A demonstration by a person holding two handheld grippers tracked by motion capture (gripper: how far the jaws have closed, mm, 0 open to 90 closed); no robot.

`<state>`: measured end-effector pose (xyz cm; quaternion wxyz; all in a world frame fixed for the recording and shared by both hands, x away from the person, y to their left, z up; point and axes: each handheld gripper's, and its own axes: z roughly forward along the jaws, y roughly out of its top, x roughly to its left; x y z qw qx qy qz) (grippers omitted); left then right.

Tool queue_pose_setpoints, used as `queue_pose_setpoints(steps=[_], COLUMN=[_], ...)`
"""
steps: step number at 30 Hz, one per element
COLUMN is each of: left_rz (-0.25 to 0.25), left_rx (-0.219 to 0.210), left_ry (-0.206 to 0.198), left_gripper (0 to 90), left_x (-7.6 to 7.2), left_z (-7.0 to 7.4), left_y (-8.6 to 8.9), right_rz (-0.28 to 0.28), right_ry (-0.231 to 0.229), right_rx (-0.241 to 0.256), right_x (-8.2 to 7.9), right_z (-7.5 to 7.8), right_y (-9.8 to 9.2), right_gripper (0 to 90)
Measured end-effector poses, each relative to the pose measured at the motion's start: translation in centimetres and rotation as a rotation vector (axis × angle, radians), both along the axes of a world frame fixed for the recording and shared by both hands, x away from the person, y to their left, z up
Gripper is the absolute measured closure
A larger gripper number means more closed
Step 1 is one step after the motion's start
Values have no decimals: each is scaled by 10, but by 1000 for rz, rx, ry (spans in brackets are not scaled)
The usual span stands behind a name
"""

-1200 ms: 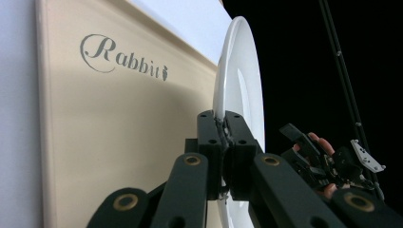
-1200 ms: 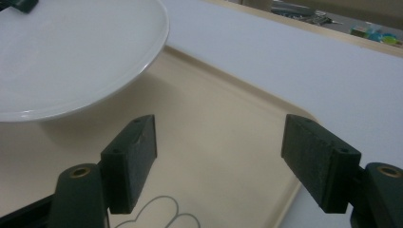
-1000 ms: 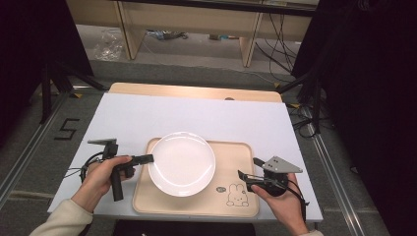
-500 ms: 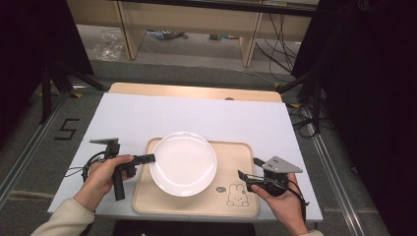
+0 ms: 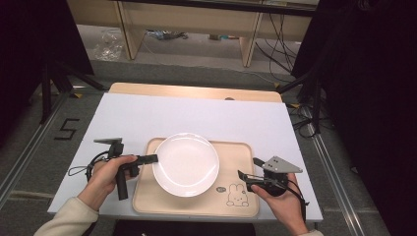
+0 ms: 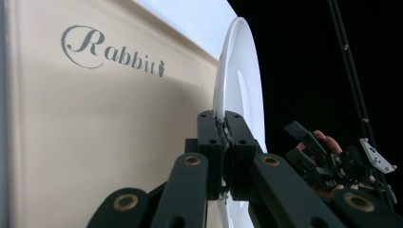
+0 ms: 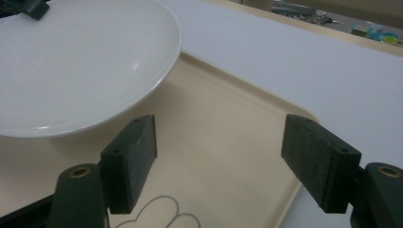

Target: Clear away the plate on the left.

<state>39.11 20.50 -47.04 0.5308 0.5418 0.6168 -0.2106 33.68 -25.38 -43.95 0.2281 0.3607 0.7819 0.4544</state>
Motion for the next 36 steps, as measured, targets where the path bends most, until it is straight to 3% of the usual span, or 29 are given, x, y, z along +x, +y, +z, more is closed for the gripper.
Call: queue_pose_setpoints(steps=[36], left_rz=[-24], left_rx=[18], left_ry=[5], left_gripper=[866], left_x=[3], left_z=[-3], left_y=[-17], right_rz=[-8], right_ry=[7], right_rx=[0], right_x=[-1], right_z=[0], right_y=[0], right_gripper=[284])
